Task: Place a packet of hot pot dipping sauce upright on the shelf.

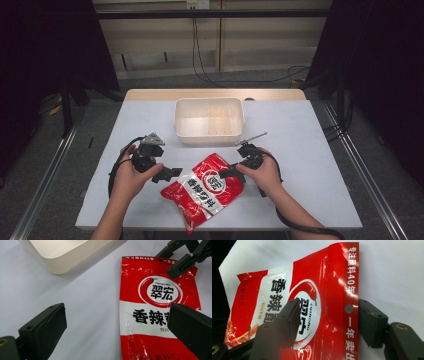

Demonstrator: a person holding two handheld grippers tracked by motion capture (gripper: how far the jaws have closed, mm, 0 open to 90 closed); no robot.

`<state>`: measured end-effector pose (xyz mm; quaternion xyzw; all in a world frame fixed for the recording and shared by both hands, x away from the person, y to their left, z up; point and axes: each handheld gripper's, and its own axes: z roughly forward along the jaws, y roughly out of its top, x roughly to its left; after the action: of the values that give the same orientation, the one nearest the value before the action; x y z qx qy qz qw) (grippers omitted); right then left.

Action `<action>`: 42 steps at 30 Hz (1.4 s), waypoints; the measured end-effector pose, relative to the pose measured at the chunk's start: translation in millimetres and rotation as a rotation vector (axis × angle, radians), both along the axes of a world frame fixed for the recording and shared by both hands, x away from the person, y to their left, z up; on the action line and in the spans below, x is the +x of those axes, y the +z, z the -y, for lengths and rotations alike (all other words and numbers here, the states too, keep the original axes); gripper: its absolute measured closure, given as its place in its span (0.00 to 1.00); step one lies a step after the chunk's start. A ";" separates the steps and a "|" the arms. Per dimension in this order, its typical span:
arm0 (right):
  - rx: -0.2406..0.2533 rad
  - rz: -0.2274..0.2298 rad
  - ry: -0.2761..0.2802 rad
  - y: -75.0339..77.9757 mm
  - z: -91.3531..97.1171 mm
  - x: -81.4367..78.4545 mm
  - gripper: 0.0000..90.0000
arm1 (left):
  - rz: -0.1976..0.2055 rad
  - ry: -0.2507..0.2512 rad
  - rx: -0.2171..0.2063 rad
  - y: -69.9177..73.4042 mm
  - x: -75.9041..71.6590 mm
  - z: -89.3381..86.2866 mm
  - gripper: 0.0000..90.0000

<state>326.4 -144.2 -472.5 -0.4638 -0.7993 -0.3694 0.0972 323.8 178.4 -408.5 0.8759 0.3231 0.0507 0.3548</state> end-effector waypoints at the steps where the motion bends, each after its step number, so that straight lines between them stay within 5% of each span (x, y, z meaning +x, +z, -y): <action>1: 0.000 -0.002 -0.003 -0.1 -0.6 0.0 0.44 | 0.000 0.001 0.000 -0.3 -0.1 0.2 0.03; 18: 0.027 -0.037 0.020 0.3 -5.0 -2.4 0.52 | 0.002 0.006 0.009 0.0 -1.9 3.2 0.03; 29: -0.013 -0.073 0.042 7.9 -12.6 -2.3 0.75 | 0.004 0.007 0.008 0.7 -1.9 2.6 0.03; 35: -0.014 -0.105 0.045 10.0 -9.3 -0.4 0.97 | 0.001 0.011 0.025 -0.1 -1.0 1.9 0.03; 42: -0.009 -0.132 0.054 19.8 -12.0 -2.5 1.00 | -0.001 0.016 0.021 -2.2 -0.5 2.6 0.03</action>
<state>324.0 -132.2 -452.7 -0.4657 -0.8051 -0.3318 0.1575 323.3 175.8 -410.6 0.8770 0.3296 0.0563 0.3449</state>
